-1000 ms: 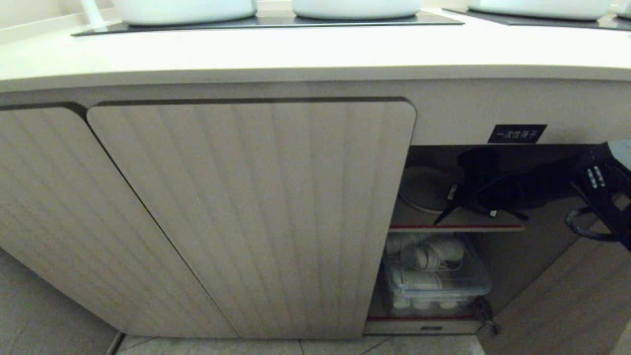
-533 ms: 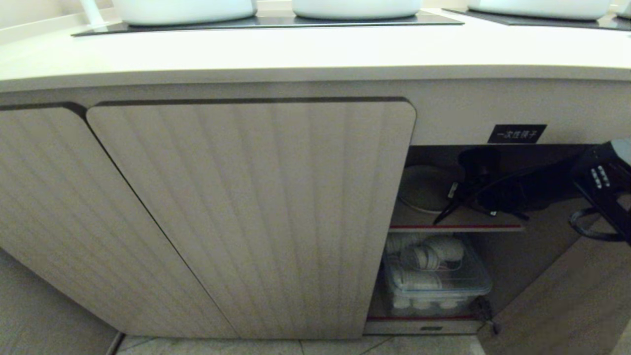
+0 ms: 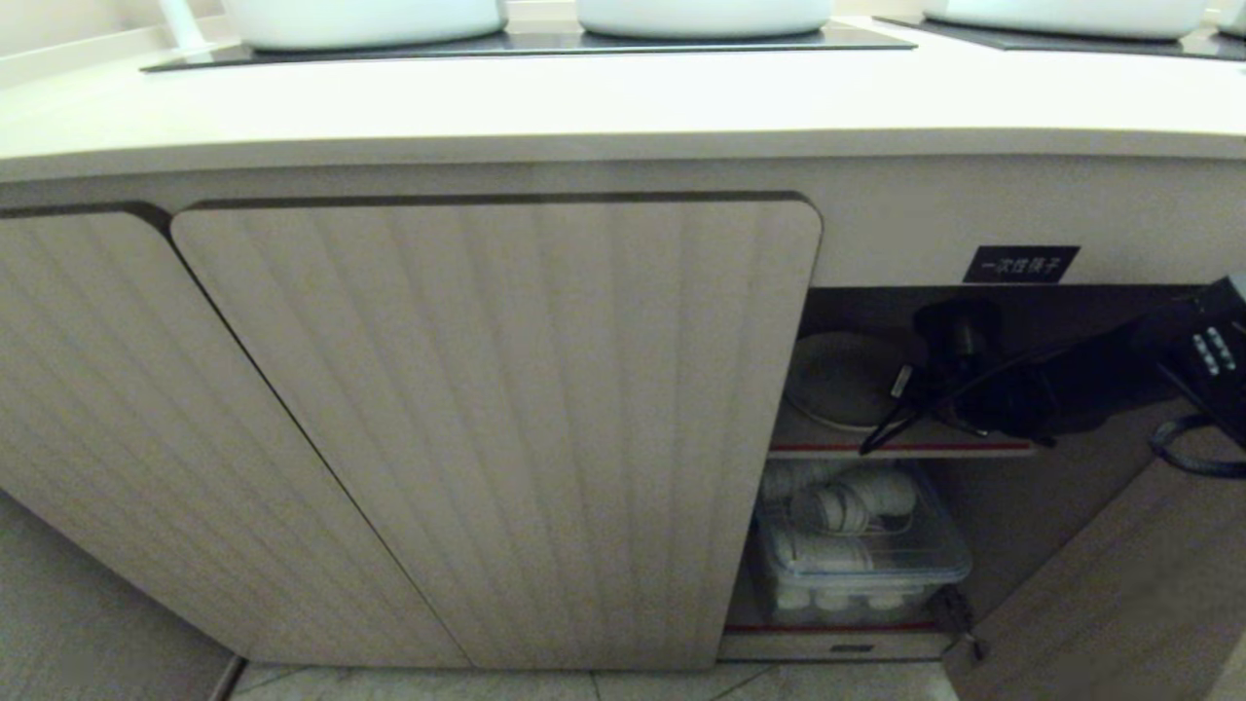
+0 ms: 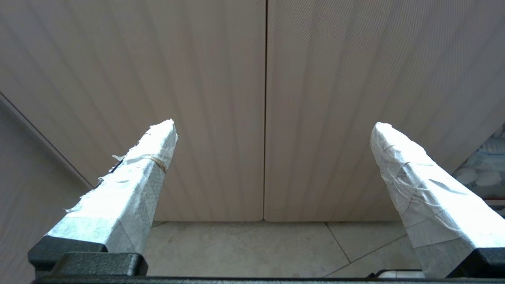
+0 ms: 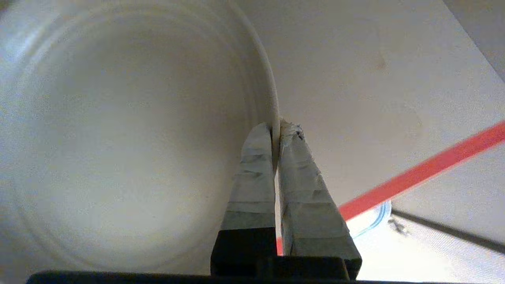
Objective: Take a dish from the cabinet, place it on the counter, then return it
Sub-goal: Take the plate from the cabinet
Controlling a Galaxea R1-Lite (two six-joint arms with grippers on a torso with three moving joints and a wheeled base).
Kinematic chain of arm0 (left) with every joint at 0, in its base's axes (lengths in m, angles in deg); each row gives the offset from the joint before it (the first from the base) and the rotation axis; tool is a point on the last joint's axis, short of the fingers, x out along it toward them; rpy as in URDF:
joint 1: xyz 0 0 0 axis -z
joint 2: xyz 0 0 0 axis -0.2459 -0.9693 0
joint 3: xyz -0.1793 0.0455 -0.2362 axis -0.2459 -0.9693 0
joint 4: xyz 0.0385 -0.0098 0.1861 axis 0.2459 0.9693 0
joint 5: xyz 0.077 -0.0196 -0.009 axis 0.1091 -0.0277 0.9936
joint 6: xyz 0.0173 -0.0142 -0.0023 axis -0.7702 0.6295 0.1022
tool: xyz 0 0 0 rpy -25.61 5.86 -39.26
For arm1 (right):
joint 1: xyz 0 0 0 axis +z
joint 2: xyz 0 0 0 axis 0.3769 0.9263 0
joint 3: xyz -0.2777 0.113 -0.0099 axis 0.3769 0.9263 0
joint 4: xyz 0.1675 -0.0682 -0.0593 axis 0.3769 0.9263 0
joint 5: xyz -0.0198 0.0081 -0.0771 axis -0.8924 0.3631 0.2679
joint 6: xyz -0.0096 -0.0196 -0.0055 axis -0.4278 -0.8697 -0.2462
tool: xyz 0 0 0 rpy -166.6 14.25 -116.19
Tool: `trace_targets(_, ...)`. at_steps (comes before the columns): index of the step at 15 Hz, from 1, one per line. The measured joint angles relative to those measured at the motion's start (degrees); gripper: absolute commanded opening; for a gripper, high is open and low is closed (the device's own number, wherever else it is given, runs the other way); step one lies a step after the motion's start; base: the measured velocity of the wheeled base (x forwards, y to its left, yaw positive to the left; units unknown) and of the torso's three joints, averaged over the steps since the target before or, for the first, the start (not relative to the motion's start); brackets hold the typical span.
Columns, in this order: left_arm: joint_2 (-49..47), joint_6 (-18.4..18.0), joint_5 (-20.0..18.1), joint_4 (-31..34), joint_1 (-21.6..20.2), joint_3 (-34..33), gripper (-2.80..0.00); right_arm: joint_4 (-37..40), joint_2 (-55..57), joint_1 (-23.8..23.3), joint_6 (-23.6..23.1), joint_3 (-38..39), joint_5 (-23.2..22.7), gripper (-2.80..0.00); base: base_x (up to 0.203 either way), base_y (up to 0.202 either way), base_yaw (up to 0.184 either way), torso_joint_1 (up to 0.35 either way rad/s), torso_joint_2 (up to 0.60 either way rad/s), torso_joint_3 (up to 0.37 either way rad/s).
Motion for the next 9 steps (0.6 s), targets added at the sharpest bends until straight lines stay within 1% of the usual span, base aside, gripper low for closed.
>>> trace_targets(9,0.0,0.0,0.0,0.0,0.0,0.0,0.00,-3.3,-6.3,0.4,1.7,9.2,0.1,-2.80,0.000,0.000,0.000,0.000,0.00,0.000)
